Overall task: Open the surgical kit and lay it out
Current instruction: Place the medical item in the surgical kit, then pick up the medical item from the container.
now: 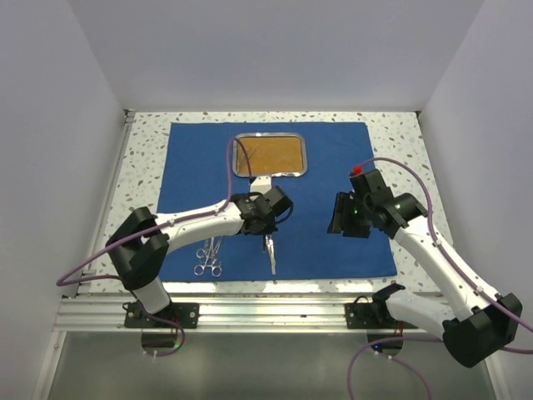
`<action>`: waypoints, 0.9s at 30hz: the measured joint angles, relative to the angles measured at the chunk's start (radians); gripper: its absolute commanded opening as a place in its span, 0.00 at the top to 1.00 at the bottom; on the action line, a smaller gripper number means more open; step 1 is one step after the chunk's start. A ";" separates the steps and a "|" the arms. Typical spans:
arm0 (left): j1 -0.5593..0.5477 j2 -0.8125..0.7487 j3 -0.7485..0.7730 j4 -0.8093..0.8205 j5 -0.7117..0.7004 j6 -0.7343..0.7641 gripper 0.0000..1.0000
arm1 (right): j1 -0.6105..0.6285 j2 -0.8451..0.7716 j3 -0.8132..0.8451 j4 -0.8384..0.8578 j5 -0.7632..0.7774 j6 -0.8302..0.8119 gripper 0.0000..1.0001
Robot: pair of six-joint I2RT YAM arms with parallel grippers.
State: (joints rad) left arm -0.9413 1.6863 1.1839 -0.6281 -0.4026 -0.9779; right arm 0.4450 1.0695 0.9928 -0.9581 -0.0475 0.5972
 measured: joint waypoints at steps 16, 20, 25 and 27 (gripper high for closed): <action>-0.054 -0.006 0.000 -0.030 0.012 -0.048 0.44 | 0.000 -0.016 -0.010 -0.023 0.000 -0.038 0.48; -0.008 -0.005 0.120 -0.050 0.009 0.060 0.45 | 0.000 0.006 0.002 -0.025 0.006 -0.037 0.48; 0.231 0.026 0.245 0.026 0.075 0.308 0.48 | 0.000 0.024 0.037 -0.022 0.026 -0.032 0.48; 0.334 0.092 0.330 0.054 0.092 0.418 0.49 | 0.000 0.024 0.042 -0.021 0.034 -0.027 0.48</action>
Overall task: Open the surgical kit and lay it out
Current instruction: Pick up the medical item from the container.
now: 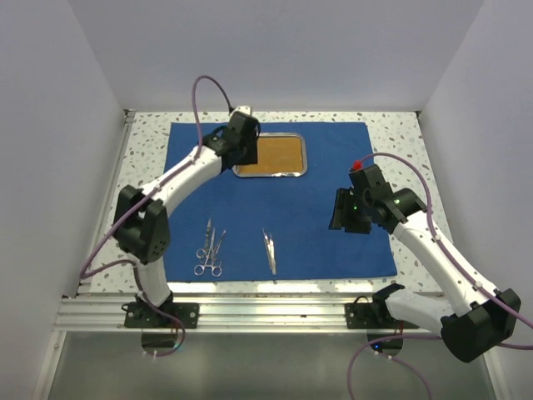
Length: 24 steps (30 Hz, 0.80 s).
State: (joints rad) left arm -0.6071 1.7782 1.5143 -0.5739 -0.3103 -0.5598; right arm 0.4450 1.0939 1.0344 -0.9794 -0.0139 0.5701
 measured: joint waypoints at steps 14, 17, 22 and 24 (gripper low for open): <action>0.186 0.646 0.623 0.021 0.116 0.415 0.58 | 0.000 0.174 0.113 0.001 0.081 0.028 0.48; 0.200 0.669 0.623 0.010 0.144 0.427 0.61 | 0.000 0.206 0.139 0.001 0.085 0.028 0.48; 0.215 0.673 0.620 0.018 0.170 0.441 0.77 | 0.000 0.255 0.162 0.000 0.099 0.027 0.48; 0.216 0.673 0.614 0.019 0.174 0.446 0.92 | 0.000 0.264 0.168 0.001 0.101 0.024 0.48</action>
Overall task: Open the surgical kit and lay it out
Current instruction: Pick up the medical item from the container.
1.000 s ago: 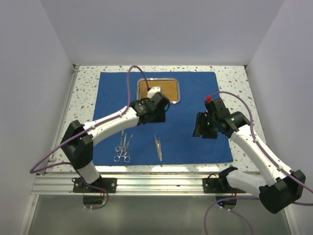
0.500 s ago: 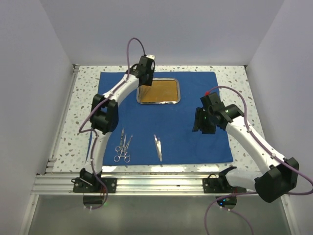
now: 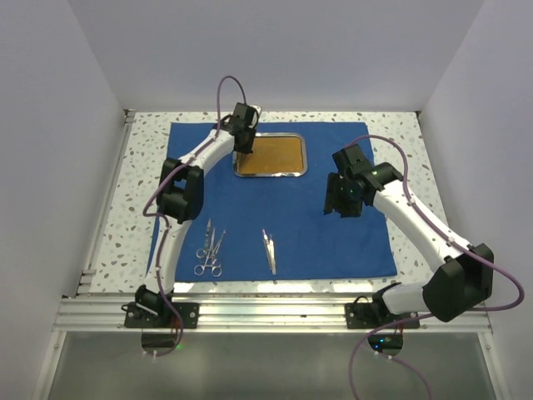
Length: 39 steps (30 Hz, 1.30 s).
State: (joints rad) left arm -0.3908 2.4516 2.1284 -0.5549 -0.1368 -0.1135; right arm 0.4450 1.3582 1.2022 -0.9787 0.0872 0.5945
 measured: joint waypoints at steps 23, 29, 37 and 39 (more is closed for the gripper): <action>-0.005 0.012 -0.012 0.009 0.019 -0.007 0.70 | -0.004 -0.011 0.009 -0.004 0.000 -0.009 0.48; -0.004 0.016 -0.012 0.014 0.013 -0.006 1.00 | -0.008 -0.032 0.009 -0.008 0.001 -0.012 0.48; -0.003 0.014 -0.012 0.014 0.010 -0.010 1.00 | -0.010 -0.036 0.009 -0.009 0.001 -0.019 0.48; -0.003 0.008 -0.012 0.012 0.012 -0.025 1.00 | -0.011 -0.035 0.013 -0.008 0.000 -0.024 0.48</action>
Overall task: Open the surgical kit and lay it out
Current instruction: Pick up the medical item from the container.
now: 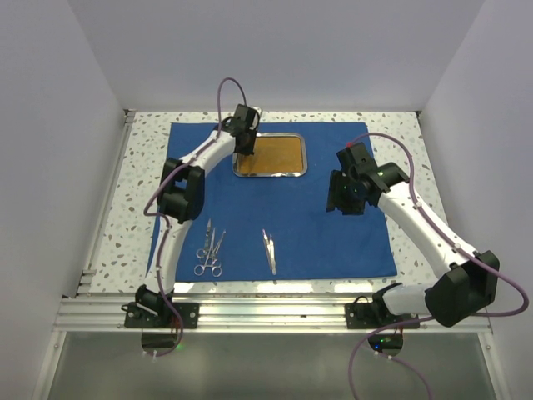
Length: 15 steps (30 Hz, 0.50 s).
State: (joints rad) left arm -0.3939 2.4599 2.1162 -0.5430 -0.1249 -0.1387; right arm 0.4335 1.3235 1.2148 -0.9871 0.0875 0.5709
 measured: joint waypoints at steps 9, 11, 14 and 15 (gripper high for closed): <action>0.001 -0.204 -0.085 0.019 0.155 -0.200 1.00 | -0.005 0.031 0.086 0.137 -0.145 -0.006 0.36; 0.001 -0.304 -0.154 0.072 0.229 -0.271 1.00 | -0.005 0.031 0.091 0.193 -0.201 -0.002 0.33; 0.001 -0.459 -0.292 0.208 0.350 -0.407 1.00 | -0.004 0.024 0.092 0.277 -0.283 0.013 0.32; 0.001 -0.504 -0.344 0.275 0.391 -0.459 1.00 | -0.004 0.018 0.092 0.303 -0.306 0.017 0.32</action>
State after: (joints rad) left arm -0.3931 1.9556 1.7718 -0.2676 0.2665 -0.5972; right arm 0.4294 1.3418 1.3067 -0.6838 -0.2180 0.5877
